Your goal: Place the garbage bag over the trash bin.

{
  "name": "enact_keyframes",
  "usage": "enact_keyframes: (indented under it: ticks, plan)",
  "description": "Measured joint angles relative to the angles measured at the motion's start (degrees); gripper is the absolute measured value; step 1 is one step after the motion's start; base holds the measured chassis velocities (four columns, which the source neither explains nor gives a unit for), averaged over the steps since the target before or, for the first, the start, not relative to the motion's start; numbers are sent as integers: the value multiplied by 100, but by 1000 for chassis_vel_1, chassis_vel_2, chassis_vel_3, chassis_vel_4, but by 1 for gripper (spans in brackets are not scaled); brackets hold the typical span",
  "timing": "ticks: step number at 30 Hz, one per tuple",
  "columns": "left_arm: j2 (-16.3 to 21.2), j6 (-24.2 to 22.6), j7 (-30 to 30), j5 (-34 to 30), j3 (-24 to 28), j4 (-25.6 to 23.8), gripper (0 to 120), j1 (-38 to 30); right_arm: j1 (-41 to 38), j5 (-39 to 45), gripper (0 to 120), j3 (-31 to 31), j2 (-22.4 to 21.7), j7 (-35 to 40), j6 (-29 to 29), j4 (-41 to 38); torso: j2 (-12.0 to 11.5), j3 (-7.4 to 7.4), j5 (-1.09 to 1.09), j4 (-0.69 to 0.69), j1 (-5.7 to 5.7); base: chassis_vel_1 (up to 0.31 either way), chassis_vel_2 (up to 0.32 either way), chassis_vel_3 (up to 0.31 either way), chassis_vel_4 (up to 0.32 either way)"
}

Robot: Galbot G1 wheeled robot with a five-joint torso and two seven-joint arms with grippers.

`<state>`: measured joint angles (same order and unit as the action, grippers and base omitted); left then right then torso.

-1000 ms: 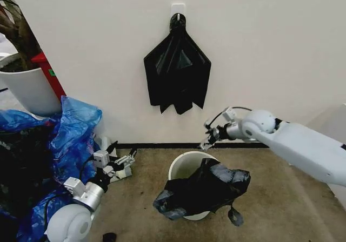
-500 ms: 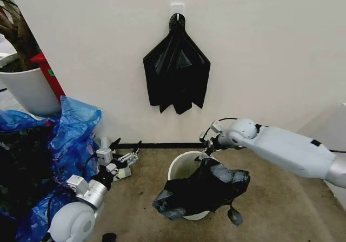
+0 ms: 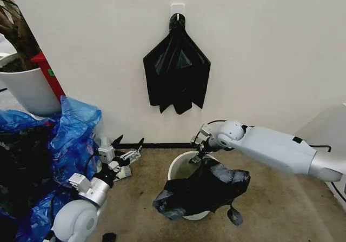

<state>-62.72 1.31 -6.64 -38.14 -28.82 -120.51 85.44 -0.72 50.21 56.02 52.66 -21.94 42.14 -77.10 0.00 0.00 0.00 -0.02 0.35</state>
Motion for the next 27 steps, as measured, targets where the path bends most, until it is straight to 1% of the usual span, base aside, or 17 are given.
enact_keyframes:
  ticks: [1,3,6,7,8,12,14,15,18,21,22,25,27]
  plan:
    - [0,0,0,0,0,0,100,0,0,0,54,0,0,0,0,0,0,0,0,0,0,0,0,0,0]
    - [-32,61,54,3,-13,36,100,-14,15,-4,43,12,-6,2,0,-16,0,0,0,0,0,0,0,0,0]
    - [-68,89,75,3,-13,66,100,-37,31,-9,31,37,-46,5,0,-83,0,0,0,0,0,0,0,0,0]
    - [-82,95,77,4,-7,72,100,-51,34,-10,28,41,-64,16,0,-111,0,0,0,-1,0,0,0,0,0]
    - [-82,95,77,4,-7,72,100,-51,34,-10,28,41,-64,16,0,-111,0,0,0,-1,0,0,0,0,0]
    - [-112,100,81,5,15,81,100,-100,42,108,11,33,-164,224,1,-233,0,0,0,0,0,0,0,0,0]
    - [-115,101,79,6,16,83,100,-108,42,280,5,17,-252,364,0,-321,0,0,1,1,0,0,0,0,0]
    - [-115,101,79,6,16,83,100,-108,42,280,5,17,-252,364,0,-321,0,0,1,1,0,0,0,0,0]
    - [-138,110,70,18,18,85,100,-110,64,556,0,-47,-489,622,2,-550,0,0,0,0,0,0,0,0,0]
    - [-178,131,60,42,33,88,100,-103,200,905,0,-241,-764,1012,2,-836,0,-1,1,0,0,0,0,0,0]
    - [-178,131,60,42,33,88,100,-103,200,905,0,-241,-764,1012,2,-836,0,-1,1,0,0,0,0,0,0]
    - [-224,148,47,69,50,90,100,-94,459,1354,0,-609,-1091,1652,1,-1299,0,-1,0,-1,0,0,0,0,0]
    - [-239,157,48,78,60,90,100,-96,740,1830,0,-937,-1315,2256,1,-1740,0,-1,1,-2,0,0,0,0,0]
